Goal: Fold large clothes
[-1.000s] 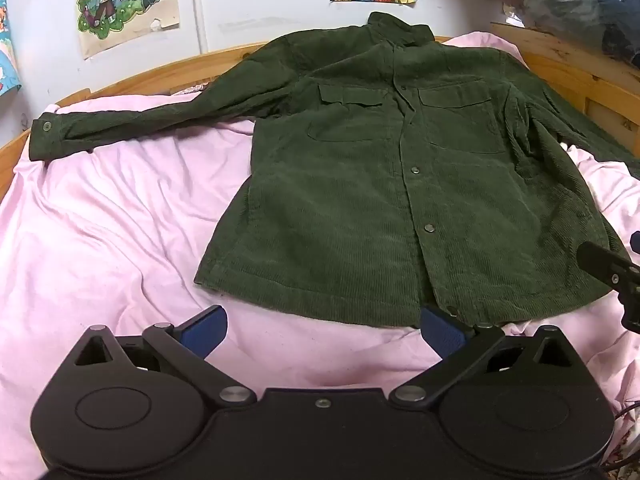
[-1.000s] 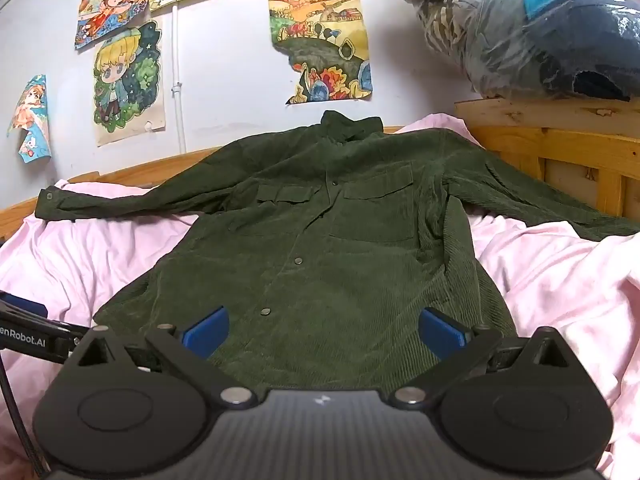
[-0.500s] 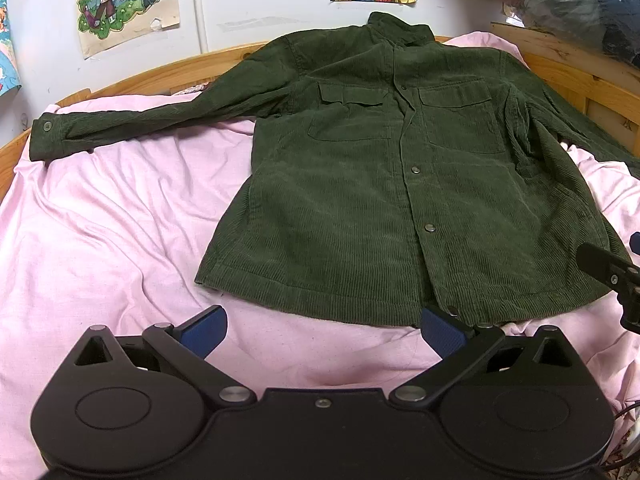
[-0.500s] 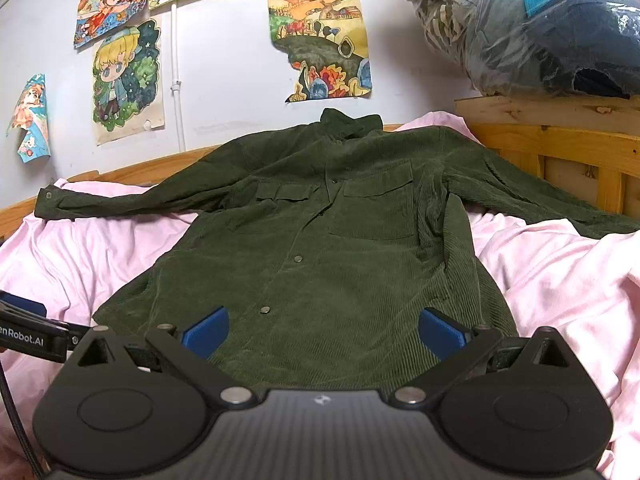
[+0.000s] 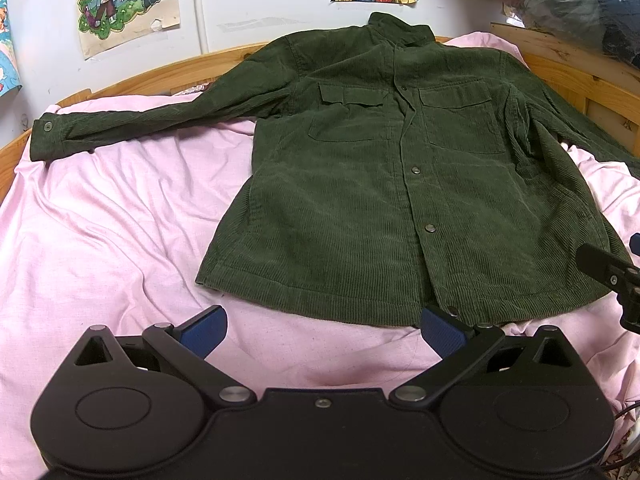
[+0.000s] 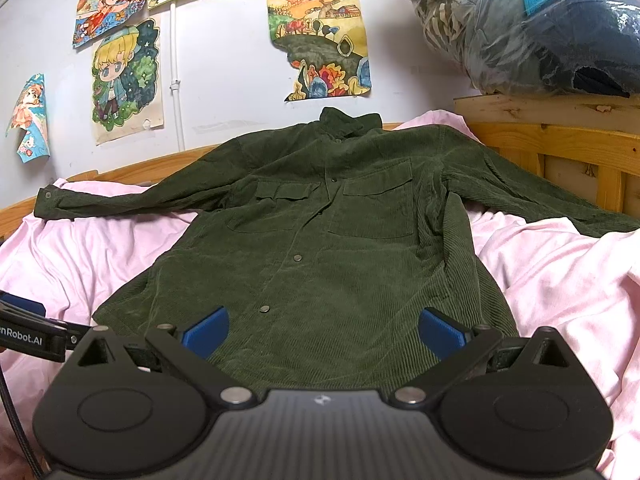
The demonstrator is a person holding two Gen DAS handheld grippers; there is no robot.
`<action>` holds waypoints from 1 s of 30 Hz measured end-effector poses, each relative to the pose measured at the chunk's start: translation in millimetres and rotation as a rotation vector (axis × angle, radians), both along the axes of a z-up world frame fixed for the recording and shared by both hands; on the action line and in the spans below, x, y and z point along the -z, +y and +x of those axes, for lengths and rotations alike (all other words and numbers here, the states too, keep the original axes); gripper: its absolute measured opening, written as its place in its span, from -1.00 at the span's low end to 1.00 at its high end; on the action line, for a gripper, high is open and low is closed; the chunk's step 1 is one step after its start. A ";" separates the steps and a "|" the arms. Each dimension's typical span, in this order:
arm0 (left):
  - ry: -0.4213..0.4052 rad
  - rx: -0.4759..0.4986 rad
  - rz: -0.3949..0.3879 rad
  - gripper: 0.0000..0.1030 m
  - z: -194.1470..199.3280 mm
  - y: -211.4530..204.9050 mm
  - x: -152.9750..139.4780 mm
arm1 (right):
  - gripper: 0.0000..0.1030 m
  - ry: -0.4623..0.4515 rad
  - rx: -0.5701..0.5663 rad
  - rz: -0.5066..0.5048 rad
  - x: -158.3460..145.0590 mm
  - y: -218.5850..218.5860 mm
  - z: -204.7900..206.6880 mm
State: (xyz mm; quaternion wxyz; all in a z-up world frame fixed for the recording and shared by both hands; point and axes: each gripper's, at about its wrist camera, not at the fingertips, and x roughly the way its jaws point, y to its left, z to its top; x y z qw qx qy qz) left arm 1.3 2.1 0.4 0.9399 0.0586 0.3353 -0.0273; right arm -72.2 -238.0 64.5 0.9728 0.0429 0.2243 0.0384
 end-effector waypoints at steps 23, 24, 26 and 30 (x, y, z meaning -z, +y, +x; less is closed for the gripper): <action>0.002 -0.002 0.000 0.99 -0.8 1.1 0.5 | 0.99 0.007 -0.001 0.002 0.1 0.2 1.4; 0.002 -0.002 0.000 0.99 -0.9 1.2 0.5 | 0.99 0.007 -0.001 0.002 0.3 0.1 1.1; 0.001 -0.001 0.000 0.99 -1.0 1.3 0.4 | 0.99 0.007 -0.001 0.003 0.5 0.0 0.9; 0.002 -0.002 0.000 0.99 -0.8 1.1 0.5 | 0.99 0.009 -0.001 0.003 -0.8 0.8 1.5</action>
